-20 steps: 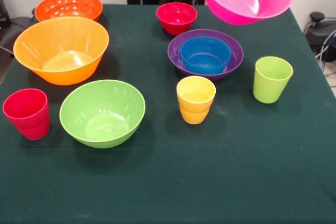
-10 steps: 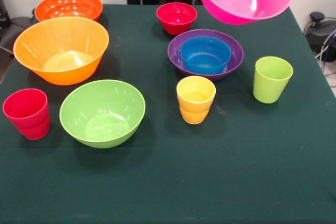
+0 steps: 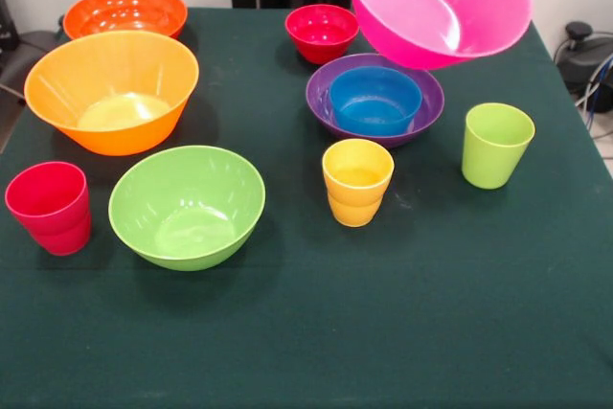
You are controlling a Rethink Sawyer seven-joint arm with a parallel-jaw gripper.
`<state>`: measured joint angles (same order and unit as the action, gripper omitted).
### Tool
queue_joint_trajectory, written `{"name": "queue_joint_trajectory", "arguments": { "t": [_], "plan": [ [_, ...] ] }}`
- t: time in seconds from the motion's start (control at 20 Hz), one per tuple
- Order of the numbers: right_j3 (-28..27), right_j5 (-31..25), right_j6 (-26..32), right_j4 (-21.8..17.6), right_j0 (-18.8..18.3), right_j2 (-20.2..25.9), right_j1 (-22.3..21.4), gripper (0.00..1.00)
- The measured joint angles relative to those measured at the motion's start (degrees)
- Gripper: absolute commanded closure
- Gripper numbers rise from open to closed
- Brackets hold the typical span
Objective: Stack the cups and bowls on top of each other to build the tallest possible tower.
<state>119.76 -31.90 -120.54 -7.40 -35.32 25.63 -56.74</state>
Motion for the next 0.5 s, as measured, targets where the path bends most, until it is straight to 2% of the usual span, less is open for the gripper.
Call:
{"name": "queue_joint_trajectory", "arguments": {
  "t": [0.5],
  "plan": [
    [-5.02, 0.19, 0.00, -4.64, 0.89, -0.26, 7.01, 1.00]
  ]
}}
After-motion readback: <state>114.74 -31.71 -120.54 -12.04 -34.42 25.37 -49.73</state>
